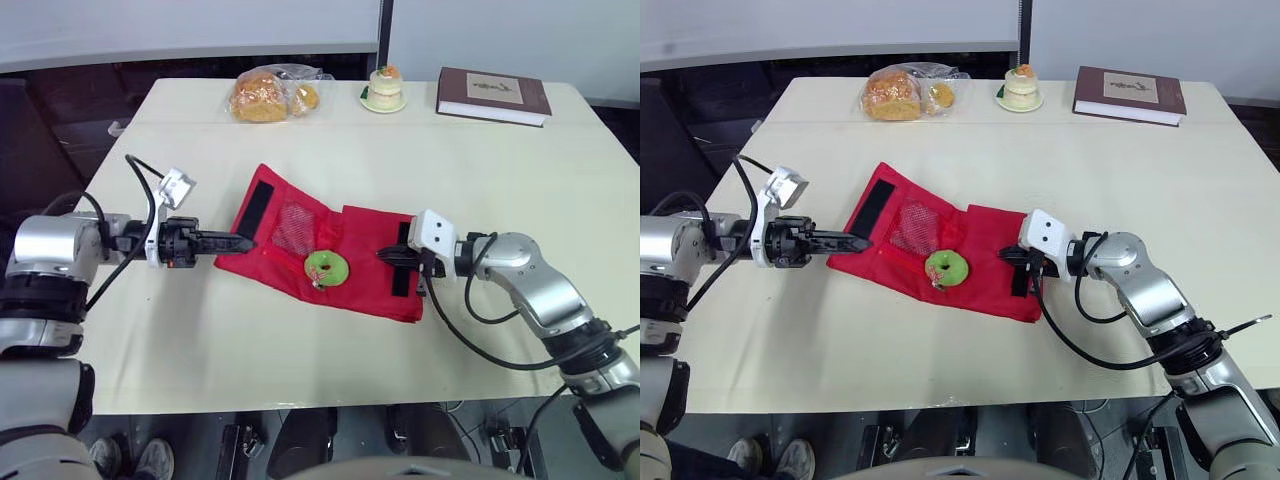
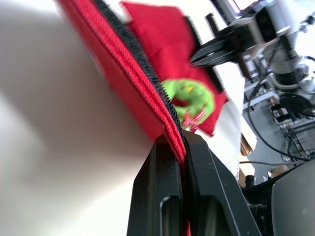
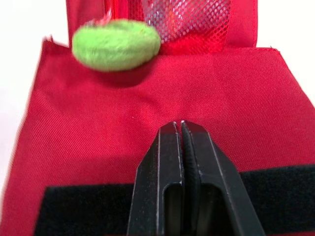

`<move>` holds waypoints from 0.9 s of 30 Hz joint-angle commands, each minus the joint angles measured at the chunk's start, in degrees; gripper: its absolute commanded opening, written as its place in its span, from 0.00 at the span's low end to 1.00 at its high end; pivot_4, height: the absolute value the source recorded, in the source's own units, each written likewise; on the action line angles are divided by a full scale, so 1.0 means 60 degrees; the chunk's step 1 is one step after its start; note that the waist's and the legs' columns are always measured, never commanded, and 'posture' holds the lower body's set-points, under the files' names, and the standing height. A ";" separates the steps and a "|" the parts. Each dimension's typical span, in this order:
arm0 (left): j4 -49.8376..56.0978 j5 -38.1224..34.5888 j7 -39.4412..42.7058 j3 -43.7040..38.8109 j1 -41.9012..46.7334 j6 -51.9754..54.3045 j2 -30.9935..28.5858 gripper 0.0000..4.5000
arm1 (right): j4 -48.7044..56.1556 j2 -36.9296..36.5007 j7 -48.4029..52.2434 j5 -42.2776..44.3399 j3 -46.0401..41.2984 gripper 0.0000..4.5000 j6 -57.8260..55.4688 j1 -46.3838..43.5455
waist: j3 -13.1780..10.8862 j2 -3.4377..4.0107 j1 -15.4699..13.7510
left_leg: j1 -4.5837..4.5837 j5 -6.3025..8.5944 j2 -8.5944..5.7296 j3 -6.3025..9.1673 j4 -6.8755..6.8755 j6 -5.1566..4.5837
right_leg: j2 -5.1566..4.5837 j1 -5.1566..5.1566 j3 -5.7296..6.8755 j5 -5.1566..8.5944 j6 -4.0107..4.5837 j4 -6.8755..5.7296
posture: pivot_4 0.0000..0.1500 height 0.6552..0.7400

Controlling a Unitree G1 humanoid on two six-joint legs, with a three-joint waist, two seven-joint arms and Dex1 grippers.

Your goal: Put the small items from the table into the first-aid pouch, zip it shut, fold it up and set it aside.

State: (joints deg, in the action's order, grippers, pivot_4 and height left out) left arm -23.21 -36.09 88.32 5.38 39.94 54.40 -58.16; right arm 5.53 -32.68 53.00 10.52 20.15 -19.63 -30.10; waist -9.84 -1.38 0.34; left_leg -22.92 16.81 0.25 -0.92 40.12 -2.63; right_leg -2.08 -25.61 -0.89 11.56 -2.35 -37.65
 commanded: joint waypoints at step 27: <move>0.0776 -0.0030 -0.0264 0.1247 0.1597 -0.0468 0.4913 0.00 | 0.1087 0.0721 -0.0400 0.1644 -0.3207 0.03 -0.0192 0.1782 | 0.0010 -0.0015 -0.0033 | 0.0006 -0.0001 -0.0006 0.0014 0.0017 0.0002 | 0.0003 0.0015 -0.0002 -0.0001 0.0000 -0.0017 | 1.00 0.87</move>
State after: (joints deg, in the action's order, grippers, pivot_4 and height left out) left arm -17.85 -36.97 86.02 12.27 48.38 53.00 -29.16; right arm 8.58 -27.08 50.28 17.54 5.54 -21.96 -20.09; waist -9.78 -1.47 0.14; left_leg -22.91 16.81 0.19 -0.82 40.22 -2.63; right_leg -2.07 -25.51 -0.89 11.56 -2.36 -37.73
